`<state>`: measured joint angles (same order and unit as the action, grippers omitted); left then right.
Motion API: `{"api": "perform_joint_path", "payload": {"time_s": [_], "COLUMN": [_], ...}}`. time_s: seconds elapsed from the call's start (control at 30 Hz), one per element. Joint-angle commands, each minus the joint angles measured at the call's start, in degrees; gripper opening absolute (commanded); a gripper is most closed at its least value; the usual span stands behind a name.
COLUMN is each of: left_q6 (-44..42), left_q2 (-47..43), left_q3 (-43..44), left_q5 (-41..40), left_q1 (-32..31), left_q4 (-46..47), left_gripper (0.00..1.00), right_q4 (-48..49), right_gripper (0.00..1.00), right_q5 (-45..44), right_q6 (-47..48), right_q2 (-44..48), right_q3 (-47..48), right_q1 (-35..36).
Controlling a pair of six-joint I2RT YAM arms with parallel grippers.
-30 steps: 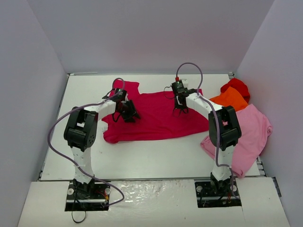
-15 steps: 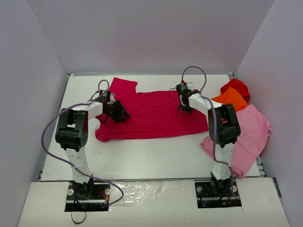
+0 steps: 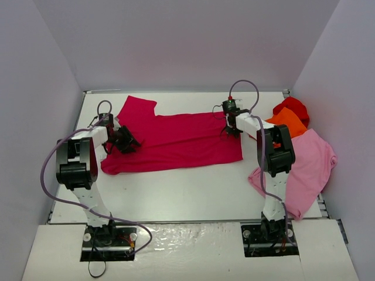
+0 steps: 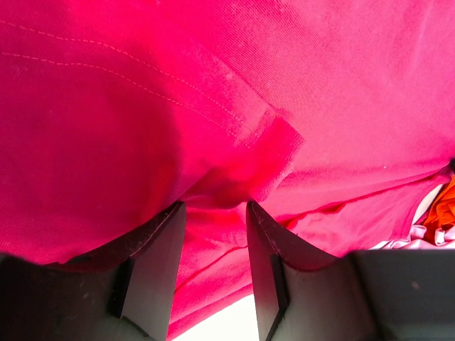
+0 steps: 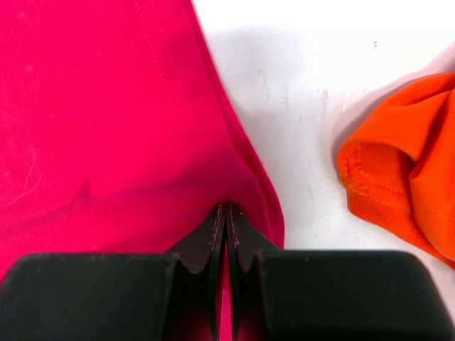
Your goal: Fold and stack the t-shirts
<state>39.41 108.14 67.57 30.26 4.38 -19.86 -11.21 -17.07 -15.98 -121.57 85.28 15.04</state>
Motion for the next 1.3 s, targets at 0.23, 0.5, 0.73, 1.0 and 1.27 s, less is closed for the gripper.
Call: {"api": "perform_joint_path", "payload": {"time_s": [0.23,0.5,0.73,1.0,1.27], "left_q6": [-3.29,-3.20,-3.46,-4.07,-4.43], "left_q2": [0.65,0.50,0.85,1.63,2.35], "left_q3": [-1.64,0.56,4.65,5.55,6.61], "left_q5": [-6.98,-7.32,-7.94,-8.72,-9.17], "left_q1": [-0.28,-1.22,-2.10,-2.19,-2.18], "left_q4": [-3.67,-4.56,-7.12,-8.00,-8.61], "left_gripper": [0.38,0.38,0.38,0.39,0.38], "right_q4": [-1.33,-5.58,-2.44,0.56,-1.73], "right_gripper": [0.14,0.15,0.00,0.00,0.00], "right_q5": [-1.76,1.68,1.71,0.71,4.84], "right_q6": [-1.32,-7.82,-10.22,-7.49,-8.71], "right_q2": [15.60,28.63,26.42,19.93,25.84], "right_q3": [-0.38,-15.94,-27.60,-24.39,-24.22], "right_q1": [3.49,12.17,14.49,14.66,14.94]}}
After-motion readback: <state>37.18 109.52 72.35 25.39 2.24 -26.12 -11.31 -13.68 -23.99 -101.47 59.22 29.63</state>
